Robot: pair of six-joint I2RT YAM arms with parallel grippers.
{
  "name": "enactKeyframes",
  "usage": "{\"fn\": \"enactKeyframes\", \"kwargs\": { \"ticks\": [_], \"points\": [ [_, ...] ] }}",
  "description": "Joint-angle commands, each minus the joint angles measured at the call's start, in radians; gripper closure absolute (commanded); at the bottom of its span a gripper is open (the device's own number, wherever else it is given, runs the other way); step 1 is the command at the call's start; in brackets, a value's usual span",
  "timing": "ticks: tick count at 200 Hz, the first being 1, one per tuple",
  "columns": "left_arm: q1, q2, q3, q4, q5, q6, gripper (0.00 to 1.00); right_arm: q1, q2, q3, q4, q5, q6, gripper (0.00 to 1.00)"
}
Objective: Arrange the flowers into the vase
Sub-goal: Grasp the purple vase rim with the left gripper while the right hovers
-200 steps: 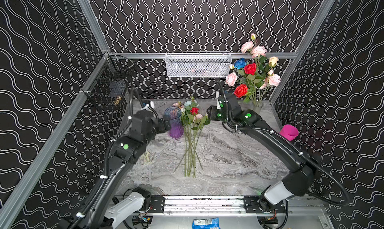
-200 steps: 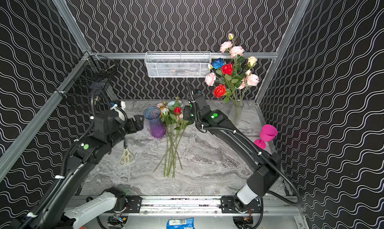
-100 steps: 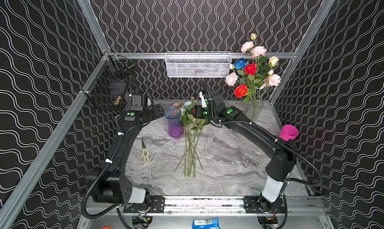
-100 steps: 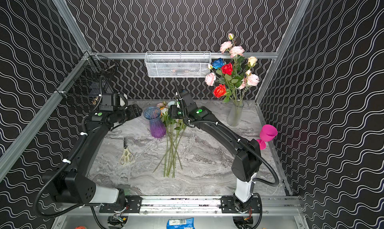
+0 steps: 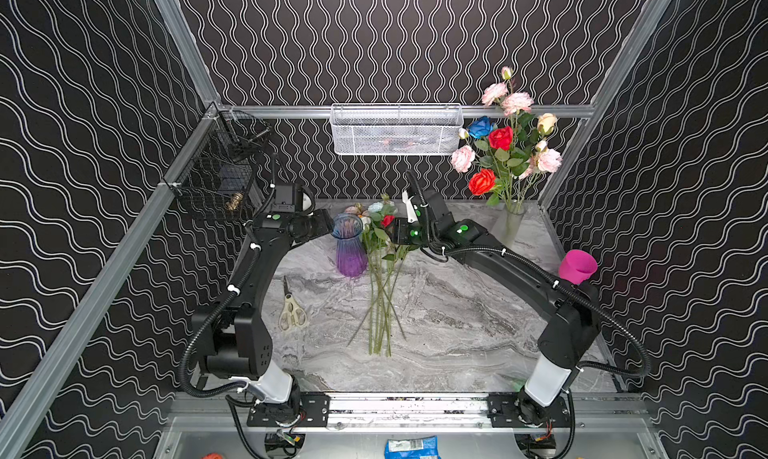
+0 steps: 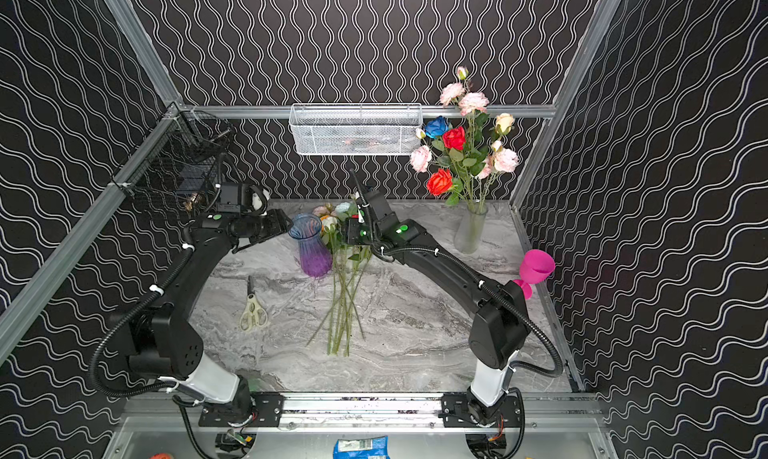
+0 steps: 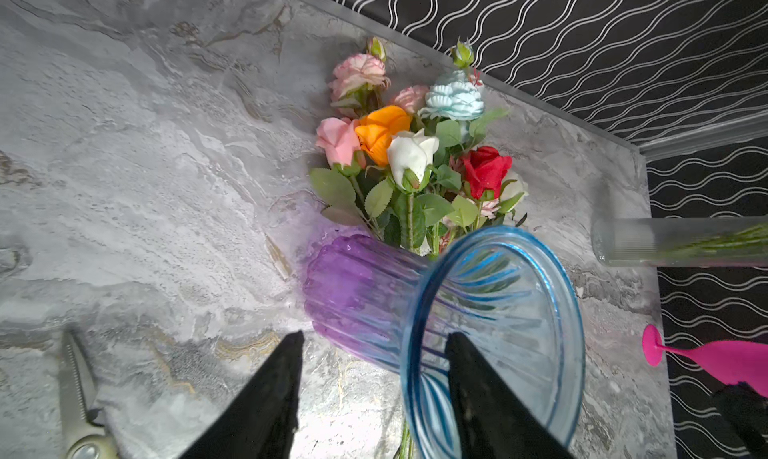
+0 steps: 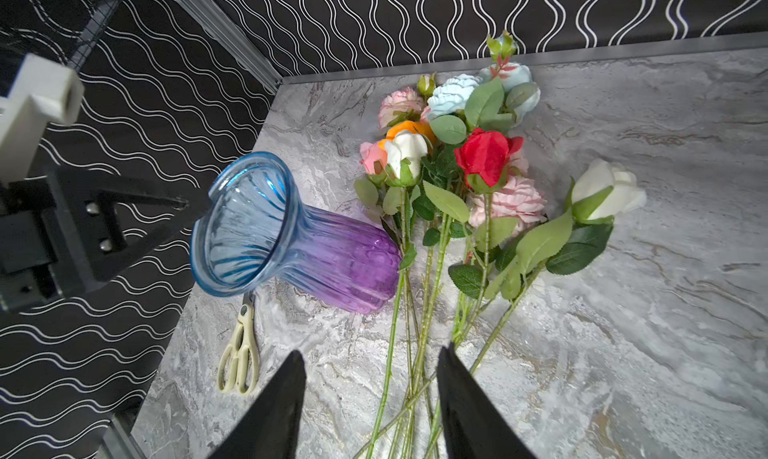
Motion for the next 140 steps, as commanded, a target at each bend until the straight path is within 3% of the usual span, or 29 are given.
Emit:
{"fn": "enactKeyframes", "kwargs": {
  "ticks": [1,140],
  "points": [
    [0.001,0.015,-0.012,0.048,0.048,0.003,0.43,-0.001,-0.024,-0.022,0.046,0.005,0.000,0.47],
    [0.002,0.056,-0.024,0.054,0.108,0.018,0.72,-0.079,-0.144,-0.213,0.141,-0.042,0.035,0.49]
  ]
}}
